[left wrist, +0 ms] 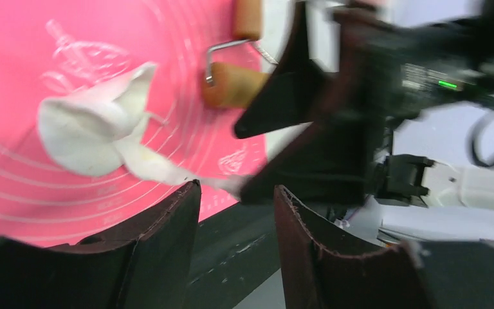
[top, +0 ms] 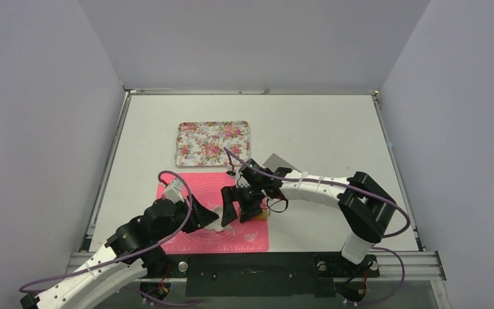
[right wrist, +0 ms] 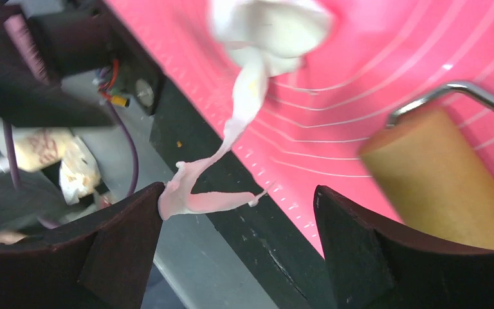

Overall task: Roll out the dumpling wrappers from the dough
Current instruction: Remove the dumpling wrapper from the work surface.

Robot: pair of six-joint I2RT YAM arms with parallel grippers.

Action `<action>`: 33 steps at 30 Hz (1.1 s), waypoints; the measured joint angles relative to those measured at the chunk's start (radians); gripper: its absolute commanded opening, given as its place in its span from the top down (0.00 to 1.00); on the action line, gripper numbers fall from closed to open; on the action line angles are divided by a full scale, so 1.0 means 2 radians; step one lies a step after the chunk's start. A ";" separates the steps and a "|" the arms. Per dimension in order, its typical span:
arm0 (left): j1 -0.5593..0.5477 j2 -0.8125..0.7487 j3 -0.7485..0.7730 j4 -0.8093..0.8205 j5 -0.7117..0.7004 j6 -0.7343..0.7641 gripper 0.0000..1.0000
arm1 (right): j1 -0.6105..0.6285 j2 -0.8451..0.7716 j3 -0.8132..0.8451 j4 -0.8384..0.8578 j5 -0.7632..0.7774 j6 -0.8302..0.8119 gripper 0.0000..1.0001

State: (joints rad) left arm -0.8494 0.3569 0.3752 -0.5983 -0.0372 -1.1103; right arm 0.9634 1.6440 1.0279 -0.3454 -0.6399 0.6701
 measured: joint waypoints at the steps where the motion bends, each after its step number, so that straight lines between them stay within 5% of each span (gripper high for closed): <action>1: 0.000 -0.005 0.000 0.012 0.002 0.009 0.54 | -0.004 0.014 0.001 -0.001 0.000 0.012 0.20; 10: -0.010 0.036 0.000 0.094 0.004 0.073 0.49 | -0.046 0.071 0.030 -0.033 -0.013 0.130 0.19; 19: -0.039 0.054 -0.001 0.131 -0.037 0.090 0.47 | -0.058 0.064 0.023 0.035 -0.003 0.270 0.20; 33: -0.118 0.139 0.007 0.117 -0.195 0.059 0.54 | -0.033 0.023 -0.013 0.102 0.042 0.413 0.24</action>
State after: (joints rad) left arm -1.0855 0.6350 0.3901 -0.3645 -0.4271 -0.9928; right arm 0.8967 1.6901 1.0027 -0.1421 -0.5552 1.4952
